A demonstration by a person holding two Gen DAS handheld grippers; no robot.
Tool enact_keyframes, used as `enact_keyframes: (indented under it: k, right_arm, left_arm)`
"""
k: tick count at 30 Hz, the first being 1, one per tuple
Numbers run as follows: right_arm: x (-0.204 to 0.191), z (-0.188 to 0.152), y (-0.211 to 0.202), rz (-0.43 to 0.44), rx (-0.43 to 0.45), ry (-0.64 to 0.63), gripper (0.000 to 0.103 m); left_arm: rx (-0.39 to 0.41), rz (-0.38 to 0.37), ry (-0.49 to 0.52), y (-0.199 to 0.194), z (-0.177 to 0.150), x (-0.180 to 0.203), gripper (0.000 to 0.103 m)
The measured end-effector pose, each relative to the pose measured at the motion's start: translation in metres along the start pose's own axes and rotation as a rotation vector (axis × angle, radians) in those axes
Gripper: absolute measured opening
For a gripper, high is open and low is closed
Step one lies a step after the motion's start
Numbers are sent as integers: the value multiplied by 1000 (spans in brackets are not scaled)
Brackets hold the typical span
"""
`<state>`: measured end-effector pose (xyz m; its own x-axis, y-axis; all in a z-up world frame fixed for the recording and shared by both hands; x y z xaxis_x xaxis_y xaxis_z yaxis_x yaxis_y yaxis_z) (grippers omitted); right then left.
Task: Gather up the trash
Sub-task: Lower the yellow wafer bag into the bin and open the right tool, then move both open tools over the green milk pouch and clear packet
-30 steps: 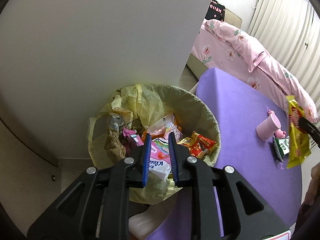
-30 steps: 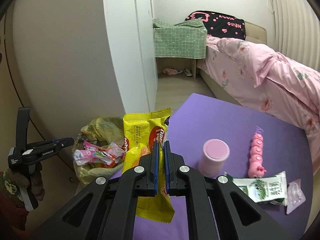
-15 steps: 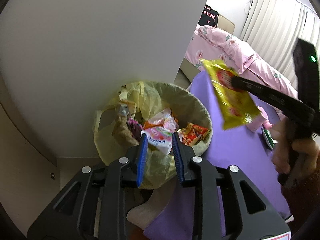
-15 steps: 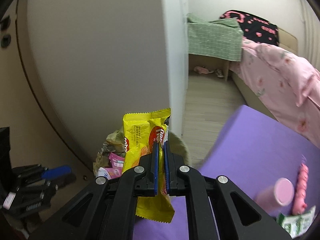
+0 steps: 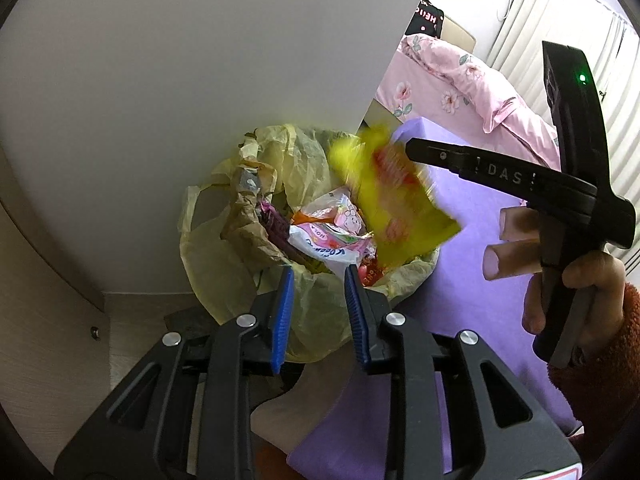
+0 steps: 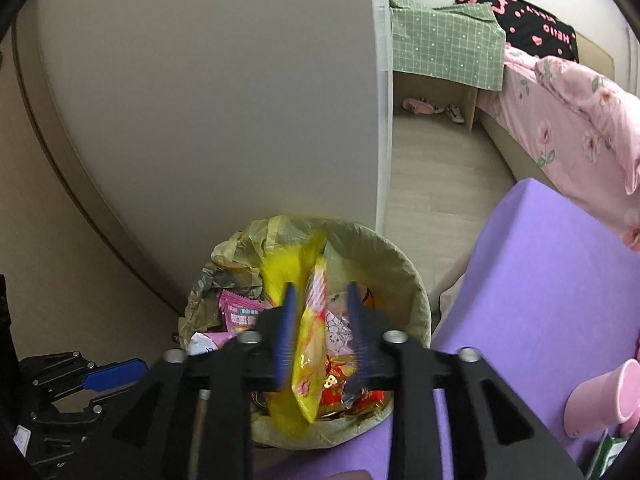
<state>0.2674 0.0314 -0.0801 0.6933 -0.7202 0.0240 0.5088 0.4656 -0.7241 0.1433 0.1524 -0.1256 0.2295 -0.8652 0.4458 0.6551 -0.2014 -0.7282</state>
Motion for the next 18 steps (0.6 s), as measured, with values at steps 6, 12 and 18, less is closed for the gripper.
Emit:
enact_keyframes:
  k: [6, 12, 18]
  right_arm:
    - [9, -1, -19, -10, 26, 6, 33]
    - [28, -10, -64, -54, 84, 21, 33]
    - [72, -34, -131, -193, 141, 69, 33]
  left_arm:
    - [17, -9, 19, -6, 2, 11, 30]
    - [58, -41, 75, -20, 8, 40, 32]
    - [91, -97, 161, -27, 6, 88, 37]
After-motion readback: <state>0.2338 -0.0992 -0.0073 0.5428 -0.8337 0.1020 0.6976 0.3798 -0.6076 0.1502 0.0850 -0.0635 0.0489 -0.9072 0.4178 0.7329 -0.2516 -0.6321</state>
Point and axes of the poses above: each gripper's, at about its wrist camera, not at the fingertips, and y roughly the way its jaws point, x to its right, z to its top, the point moved 7 cm from there along y, roughly the way its jaws point, and after that the axes turned 15 degrees about -y, right-handed, at the moved point
